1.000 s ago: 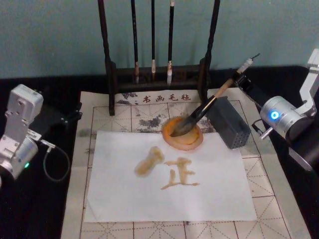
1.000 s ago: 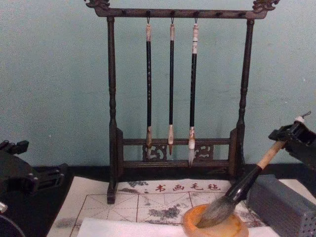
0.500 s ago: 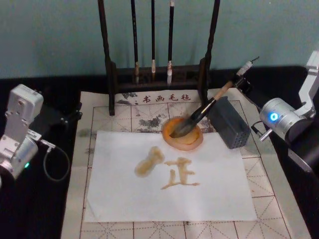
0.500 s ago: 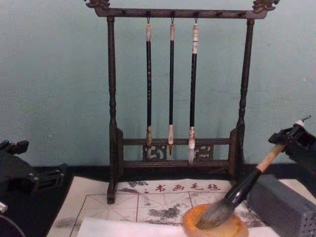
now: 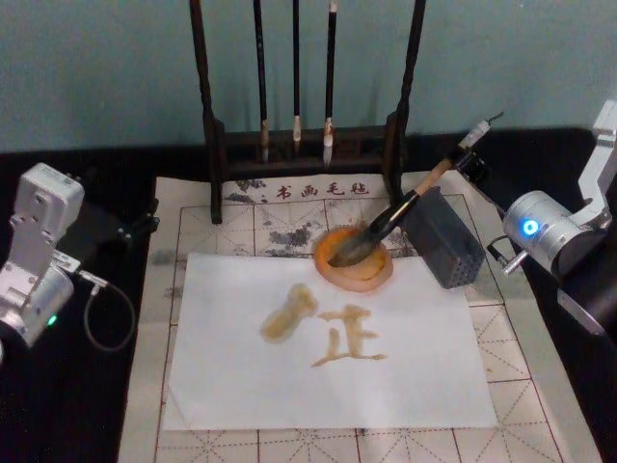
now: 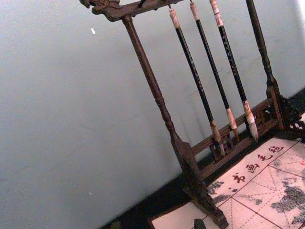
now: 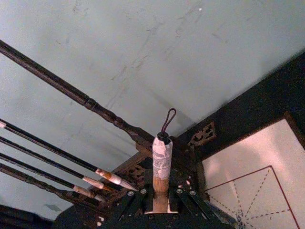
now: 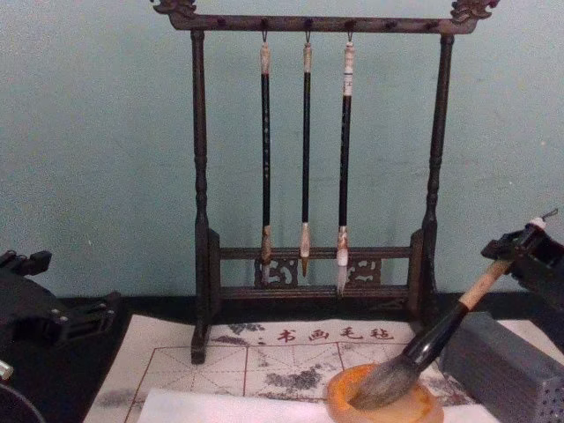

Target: Pick up the brush from the inkstone, write on the paper, then place the brush back to its original position.

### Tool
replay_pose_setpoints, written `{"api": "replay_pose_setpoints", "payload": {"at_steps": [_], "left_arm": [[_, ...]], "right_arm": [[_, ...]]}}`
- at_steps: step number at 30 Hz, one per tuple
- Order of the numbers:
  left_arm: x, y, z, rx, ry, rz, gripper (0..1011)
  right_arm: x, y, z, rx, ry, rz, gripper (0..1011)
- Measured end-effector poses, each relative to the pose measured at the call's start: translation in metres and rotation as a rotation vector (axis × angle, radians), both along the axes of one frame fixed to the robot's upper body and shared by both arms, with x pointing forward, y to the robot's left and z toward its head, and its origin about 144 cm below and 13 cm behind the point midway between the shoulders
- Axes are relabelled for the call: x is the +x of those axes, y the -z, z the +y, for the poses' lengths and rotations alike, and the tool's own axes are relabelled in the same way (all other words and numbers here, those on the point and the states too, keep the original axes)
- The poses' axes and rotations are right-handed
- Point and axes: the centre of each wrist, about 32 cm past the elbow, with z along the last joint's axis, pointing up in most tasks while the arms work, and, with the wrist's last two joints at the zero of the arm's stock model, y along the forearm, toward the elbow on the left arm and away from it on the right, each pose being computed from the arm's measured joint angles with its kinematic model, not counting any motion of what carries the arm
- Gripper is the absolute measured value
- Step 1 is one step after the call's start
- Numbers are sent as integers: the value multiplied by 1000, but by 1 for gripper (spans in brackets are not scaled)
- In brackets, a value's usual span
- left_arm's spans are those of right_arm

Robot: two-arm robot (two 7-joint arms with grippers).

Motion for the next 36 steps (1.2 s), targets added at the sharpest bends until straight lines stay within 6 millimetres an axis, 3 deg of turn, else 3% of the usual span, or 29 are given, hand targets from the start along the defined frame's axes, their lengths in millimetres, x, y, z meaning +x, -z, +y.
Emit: {"api": "replay_pose_setpoints", "payload": {"at_steps": [26, 36], "left_arm": [[0, 0, 0, 0, 0, 0, 1001], [0, 0, 0, 0, 0, 0, 1001]], "right_arm": [[0, 0, 0, 5, -2, -2, 199], [0, 0, 0, 4, -2, -2, 482]]}}
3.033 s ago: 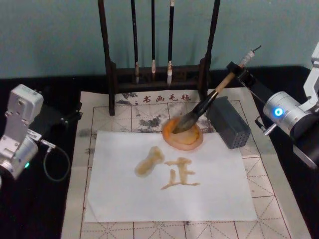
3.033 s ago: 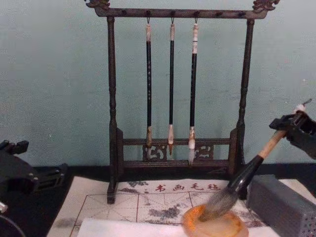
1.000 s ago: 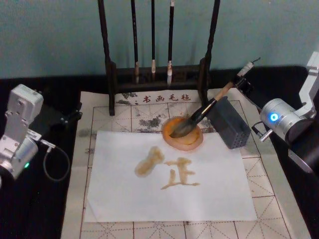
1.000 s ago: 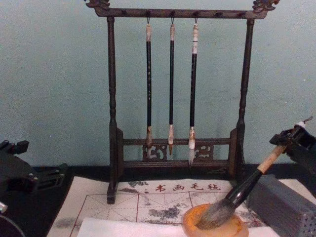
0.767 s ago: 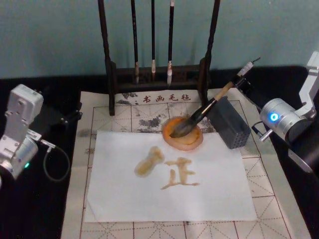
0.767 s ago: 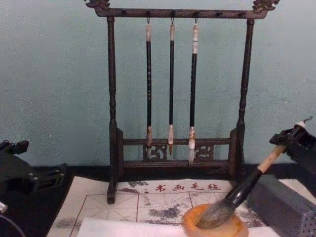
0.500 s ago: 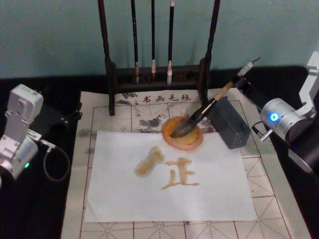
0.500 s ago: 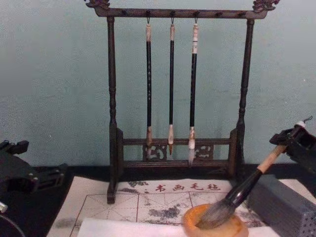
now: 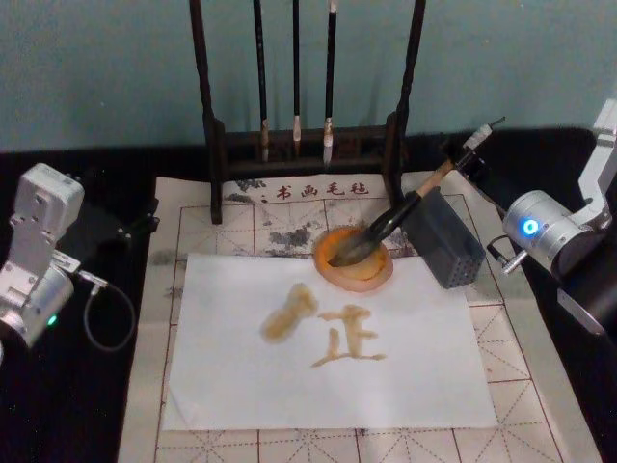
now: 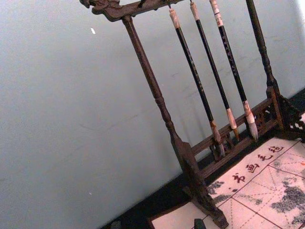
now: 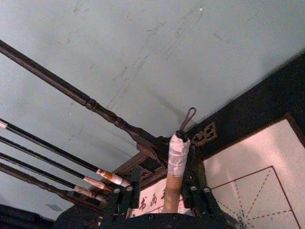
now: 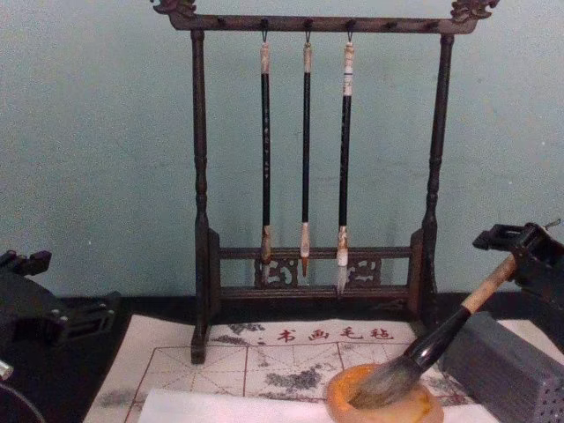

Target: Pick up the brush from the inkstone, write on the paper, then place the brush back to its original position.

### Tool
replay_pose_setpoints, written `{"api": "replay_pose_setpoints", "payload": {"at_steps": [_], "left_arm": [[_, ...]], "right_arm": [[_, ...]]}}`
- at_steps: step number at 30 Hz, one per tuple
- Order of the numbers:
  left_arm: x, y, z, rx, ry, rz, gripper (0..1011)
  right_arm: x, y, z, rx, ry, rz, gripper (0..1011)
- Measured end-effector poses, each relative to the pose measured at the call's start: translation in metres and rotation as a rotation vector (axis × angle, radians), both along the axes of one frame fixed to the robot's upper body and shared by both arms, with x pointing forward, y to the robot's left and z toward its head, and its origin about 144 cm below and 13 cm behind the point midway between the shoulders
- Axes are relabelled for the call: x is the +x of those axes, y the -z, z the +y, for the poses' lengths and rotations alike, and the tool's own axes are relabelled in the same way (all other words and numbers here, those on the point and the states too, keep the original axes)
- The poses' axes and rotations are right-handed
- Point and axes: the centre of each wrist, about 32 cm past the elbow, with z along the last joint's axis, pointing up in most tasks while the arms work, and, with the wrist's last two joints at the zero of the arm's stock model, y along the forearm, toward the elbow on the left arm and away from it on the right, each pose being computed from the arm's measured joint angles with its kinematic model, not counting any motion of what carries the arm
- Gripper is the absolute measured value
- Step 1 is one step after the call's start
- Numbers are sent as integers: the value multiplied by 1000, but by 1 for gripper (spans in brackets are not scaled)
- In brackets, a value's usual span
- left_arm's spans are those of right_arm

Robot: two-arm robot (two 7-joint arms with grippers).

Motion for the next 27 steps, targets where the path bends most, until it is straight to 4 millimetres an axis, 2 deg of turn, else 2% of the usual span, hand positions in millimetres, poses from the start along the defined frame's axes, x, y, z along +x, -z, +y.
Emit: {"api": "replay_pose_setpoints", "payload": {"at_steps": [2, 3, 9, 11, 15, 19, 27], "left_arm": [[0, 0, 0, 0, 0, 0, 1001], [0, 0, 0, 0, 0, 0, 1001], [0, 0, 0, 0, 0, 0, 1001], [0, 0, 0, 0, 0, 0, 1001], [0, 0, 0, 0, 0, 0, 1001], [0, 0, 0, 0, 0, 0, 1001], [0, 0, 0, 0, 0, 0, 1001]], "right_arm": [[0, 0, 0, 0, 0, 0, 553], [0, 0, 0, 0, 0, 0, 553], [0, 0, 0, 0, 0, 0, 775], [0, 0, 0, 0, 0, 0, 803], [0, 0, 0, 0, 0, 0, 948], [0, 0, 0, 0, 0, 0, 1002], [0, 0, 0, 0, 0, 0, 1003]]}}
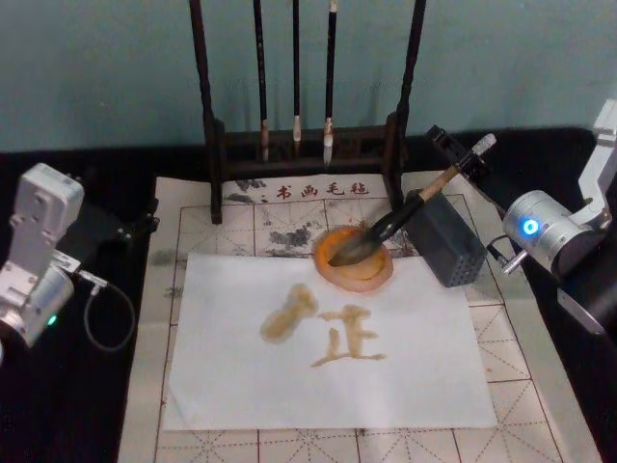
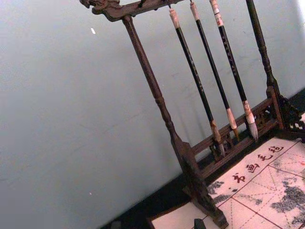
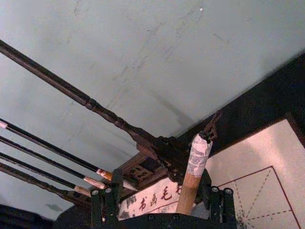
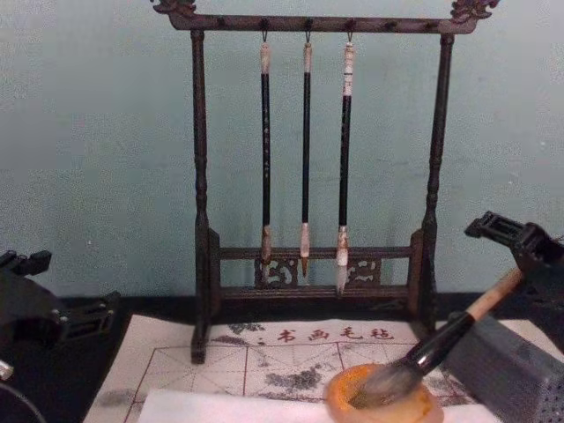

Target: Pick up the brush from the inkstone, write on the paper, then place the brush back to its original position.

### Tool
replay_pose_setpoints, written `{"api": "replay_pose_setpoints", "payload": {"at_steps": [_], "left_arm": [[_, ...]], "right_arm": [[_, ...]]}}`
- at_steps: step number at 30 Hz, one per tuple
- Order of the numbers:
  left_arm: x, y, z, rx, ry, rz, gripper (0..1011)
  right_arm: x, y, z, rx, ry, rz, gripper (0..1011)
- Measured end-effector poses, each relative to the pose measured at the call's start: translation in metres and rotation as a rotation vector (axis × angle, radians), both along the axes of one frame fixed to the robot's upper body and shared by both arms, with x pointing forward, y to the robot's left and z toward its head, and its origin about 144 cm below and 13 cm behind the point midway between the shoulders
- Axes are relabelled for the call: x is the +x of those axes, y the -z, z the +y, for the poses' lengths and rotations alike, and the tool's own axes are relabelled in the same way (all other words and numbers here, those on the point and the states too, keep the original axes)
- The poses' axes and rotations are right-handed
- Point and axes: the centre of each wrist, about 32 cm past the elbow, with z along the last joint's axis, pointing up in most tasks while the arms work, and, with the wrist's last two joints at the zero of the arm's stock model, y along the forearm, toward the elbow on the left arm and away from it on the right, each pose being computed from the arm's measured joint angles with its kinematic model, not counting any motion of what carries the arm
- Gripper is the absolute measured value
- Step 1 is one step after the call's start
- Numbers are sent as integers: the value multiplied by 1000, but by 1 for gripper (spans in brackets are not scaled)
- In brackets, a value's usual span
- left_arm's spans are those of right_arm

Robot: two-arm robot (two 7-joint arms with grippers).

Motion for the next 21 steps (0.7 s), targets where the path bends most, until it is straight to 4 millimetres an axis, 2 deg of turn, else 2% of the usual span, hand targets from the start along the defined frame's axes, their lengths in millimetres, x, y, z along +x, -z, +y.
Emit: {"api": "replay_pose_setpoints", "payload": {"at_steps": [13, 21], "left_arm": [[0, 0, 0, 0, 0, 0, 1001], [0, 0, 0, 0, 0, 0, 1001]], "right_arm": [[-3, -2, -3, 4, -10, 5, 1002], [-17, -3, -11, -3, -16, 40, 1002]]}}
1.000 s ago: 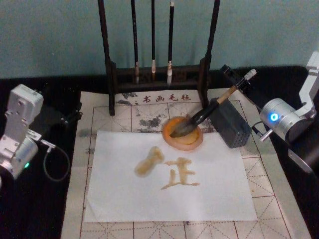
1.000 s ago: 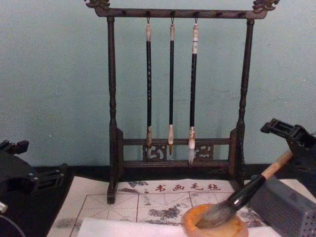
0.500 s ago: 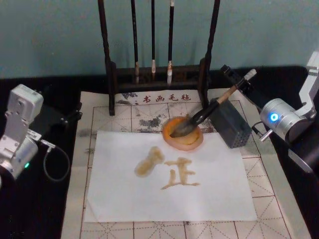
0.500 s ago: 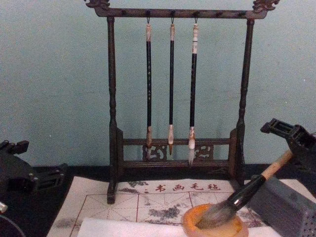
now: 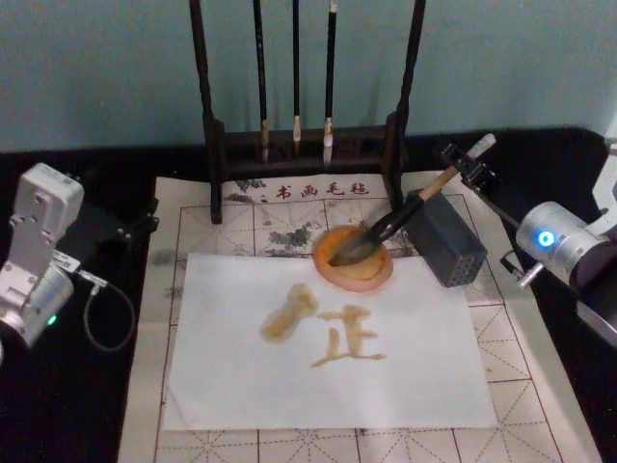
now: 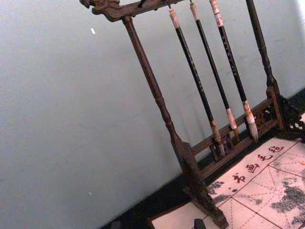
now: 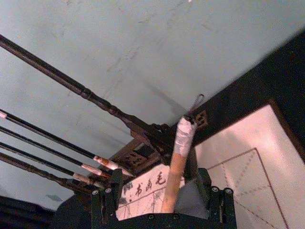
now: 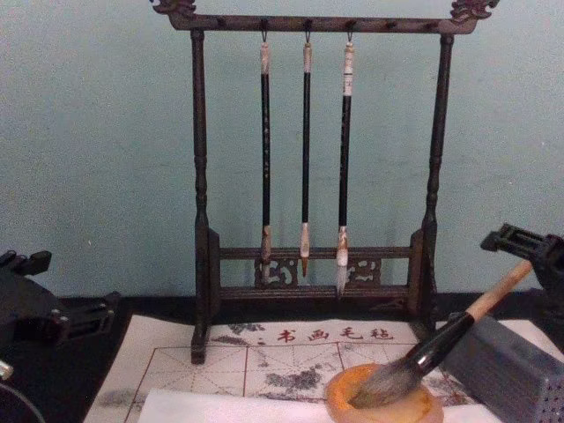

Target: Pick up the brush from the inkstone, write on the paper, then place the brush back to its original position.

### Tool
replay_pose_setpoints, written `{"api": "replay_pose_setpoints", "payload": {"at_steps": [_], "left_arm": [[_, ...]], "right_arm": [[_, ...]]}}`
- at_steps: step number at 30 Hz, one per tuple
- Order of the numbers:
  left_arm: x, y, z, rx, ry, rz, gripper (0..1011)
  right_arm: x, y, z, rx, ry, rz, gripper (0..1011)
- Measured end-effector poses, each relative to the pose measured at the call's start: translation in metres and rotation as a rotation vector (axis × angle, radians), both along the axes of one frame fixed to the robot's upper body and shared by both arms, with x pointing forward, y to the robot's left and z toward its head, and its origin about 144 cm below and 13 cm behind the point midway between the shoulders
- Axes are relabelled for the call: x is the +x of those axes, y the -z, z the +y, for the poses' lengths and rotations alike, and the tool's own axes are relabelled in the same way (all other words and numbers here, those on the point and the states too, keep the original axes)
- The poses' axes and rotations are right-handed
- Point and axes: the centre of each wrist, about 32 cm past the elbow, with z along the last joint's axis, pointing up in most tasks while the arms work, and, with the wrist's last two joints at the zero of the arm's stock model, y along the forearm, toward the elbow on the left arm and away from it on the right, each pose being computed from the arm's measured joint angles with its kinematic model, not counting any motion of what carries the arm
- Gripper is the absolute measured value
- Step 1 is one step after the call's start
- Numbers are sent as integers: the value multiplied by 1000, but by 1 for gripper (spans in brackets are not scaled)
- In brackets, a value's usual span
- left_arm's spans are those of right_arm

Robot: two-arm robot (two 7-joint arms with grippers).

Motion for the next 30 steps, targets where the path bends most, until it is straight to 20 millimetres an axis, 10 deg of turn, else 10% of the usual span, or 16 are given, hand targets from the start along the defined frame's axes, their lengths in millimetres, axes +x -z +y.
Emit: {"api": "replay_pose_setpoints", "payload": {"at_steps": [14, 30], "left_arm": [[0, 0, 0, 0, 0, 0, 1001], [0, 0, 0, 0, 0, 0, 1001]], "right_arm": [[-33, 0, -9, -66, 6, -65, 1002], [-55, 19, 0, -516, -59, -274, 1002]]}}
